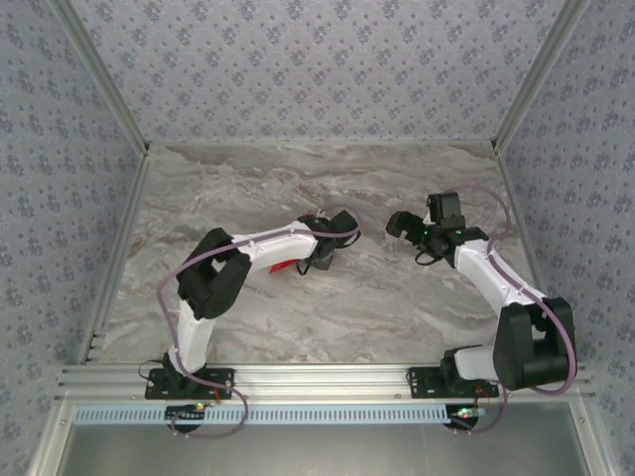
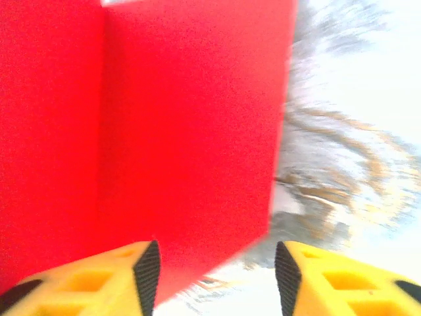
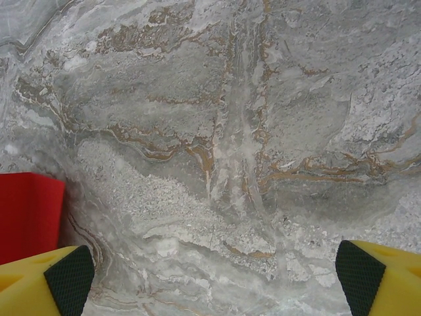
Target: Fold a paper plane with a square sheet of paper (pick it up from the middle)
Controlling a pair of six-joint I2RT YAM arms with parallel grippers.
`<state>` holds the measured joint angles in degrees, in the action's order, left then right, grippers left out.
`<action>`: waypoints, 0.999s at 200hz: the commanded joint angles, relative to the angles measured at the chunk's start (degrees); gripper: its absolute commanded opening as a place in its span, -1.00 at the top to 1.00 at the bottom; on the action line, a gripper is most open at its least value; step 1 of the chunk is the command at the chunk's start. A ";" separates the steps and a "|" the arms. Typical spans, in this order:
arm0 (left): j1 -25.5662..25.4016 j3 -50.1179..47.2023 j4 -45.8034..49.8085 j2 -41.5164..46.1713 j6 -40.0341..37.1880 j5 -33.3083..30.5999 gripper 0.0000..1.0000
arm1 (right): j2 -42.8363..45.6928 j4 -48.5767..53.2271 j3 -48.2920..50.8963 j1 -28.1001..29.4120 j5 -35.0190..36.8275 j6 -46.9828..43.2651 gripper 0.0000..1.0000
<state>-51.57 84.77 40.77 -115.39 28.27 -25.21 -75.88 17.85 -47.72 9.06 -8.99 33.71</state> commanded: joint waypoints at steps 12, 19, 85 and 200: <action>-0.16 -5.30 -11.40 12.29 1.33 14.72 -0.27 | 0.13 0.95 -0.94 -0.47 -0.58 1.35 -0.97; 0.15 -6.66 -13.38 14.10 1.56 17.14 -0.32 | 0.20 0.96 -0.94 -0.47 -0.82 1.37 -0.97; 11.08 -23.02 -28.90 31.81 9.19 28.36 -0.83 | -1.13 -0.95 -3.81 4.10 -2.38 0.92 -0.96; 36.64 -39.25 -23.06 46.82 17.23 29.65 -0.98 | -25.22 -2.89 -26.82 28.79 -2.25 1.75 -0.39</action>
<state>-17.91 47.27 14.59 -70.85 42.87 3.25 -97.12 14.98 -69.69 35.29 -10.02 35.38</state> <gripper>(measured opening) 0.990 0.739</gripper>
